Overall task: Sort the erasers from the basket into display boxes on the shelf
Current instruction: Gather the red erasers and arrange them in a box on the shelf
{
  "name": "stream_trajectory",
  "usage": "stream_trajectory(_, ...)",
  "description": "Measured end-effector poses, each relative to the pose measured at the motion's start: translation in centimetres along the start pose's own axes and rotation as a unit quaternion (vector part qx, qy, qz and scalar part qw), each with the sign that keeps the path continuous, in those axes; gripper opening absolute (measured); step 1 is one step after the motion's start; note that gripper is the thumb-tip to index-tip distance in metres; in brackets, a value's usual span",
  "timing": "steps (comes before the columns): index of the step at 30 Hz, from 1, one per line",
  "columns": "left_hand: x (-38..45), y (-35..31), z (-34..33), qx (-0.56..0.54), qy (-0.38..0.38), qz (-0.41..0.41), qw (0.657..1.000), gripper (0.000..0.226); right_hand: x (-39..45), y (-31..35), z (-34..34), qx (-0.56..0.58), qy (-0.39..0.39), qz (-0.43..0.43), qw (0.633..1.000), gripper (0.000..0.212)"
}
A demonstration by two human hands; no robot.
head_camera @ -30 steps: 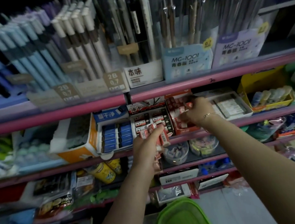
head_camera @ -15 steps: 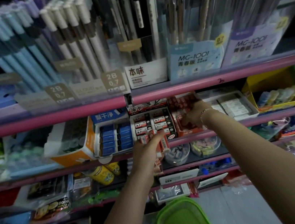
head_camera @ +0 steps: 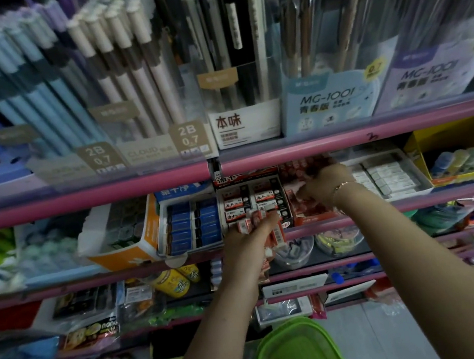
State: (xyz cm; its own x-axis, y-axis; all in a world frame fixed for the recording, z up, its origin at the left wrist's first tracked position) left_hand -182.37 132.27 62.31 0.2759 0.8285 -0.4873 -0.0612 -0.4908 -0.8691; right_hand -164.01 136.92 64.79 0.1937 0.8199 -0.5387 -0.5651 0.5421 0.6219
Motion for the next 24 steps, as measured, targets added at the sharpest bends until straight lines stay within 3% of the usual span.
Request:
stream_trajectory(2,-0.5,-0.6,-0.8,-0.029,0.011,0.012,0.999,0.066,-2.3,0.4,0.3,0.08,-0.016,0.058,0.995,0.025)
stream_trajectory(3,-0.7,-1.0,-1.2,-0.057,0.017,0.023,0.998,0.076,-3.7,0.5,0.0,0.166,0.027,0.084,0.982,0.024)
stream_trajectory(6,-1.0,-1.9,-2.3,-0.146,0.04,0.039,0.988,0.041,-7.3,0.4,-1.9,0.309,0.167,0.131,0.927,0.041)
stream_trajectory(9,-1.4,-2.2,-3.1,-0.165,0.079,0.06,0.981,0.025,-8.4,-0.6,-3.0,0.329,0.145,0.128,0.924,0.051)
stream_trajectory(13,-1.8,-2.4,-3.2,-0.198,0.147,0.036,0.969,0.022,-8.7,-2.3,-2.4,0.414,0.135,0.13,0.891,0.036)
stream_trajectory(17,-1.5,-2.6,-2.4,-0.164,0.14,0.01,0.976,0.013,-8.9,-3.5,-1.6,0.477,0.148,0.132,0.856,0.024)
stream_trajectory(21,-1.6,-3.0,-2.5,-0.102,0.13,0.004,0.986,0.012,-8.7,-3.6,-1.7,0.462,0.147,0.133,0.864,0.027)
stream_trajectory(24,-1.4,-3.1,-2.6,-0.057,0.074,-0.001,0.996,0.062,-8.6,-3.5,-1.4,0.366,0.152,0.116,0.911,0.032)
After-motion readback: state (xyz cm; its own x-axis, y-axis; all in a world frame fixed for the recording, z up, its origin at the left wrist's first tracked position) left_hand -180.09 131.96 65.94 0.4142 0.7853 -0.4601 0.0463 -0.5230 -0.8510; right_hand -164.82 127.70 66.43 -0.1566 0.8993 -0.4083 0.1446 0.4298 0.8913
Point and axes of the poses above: each hand's wrist, its own x-axis towards the middle knuckle, its own z-axis out of the back of the hand, y = z × x, the point moved 2 cm from there along x, towards the middle knuckle, and after that the axes turned 15 degrees about y, right-handed, at the moved point
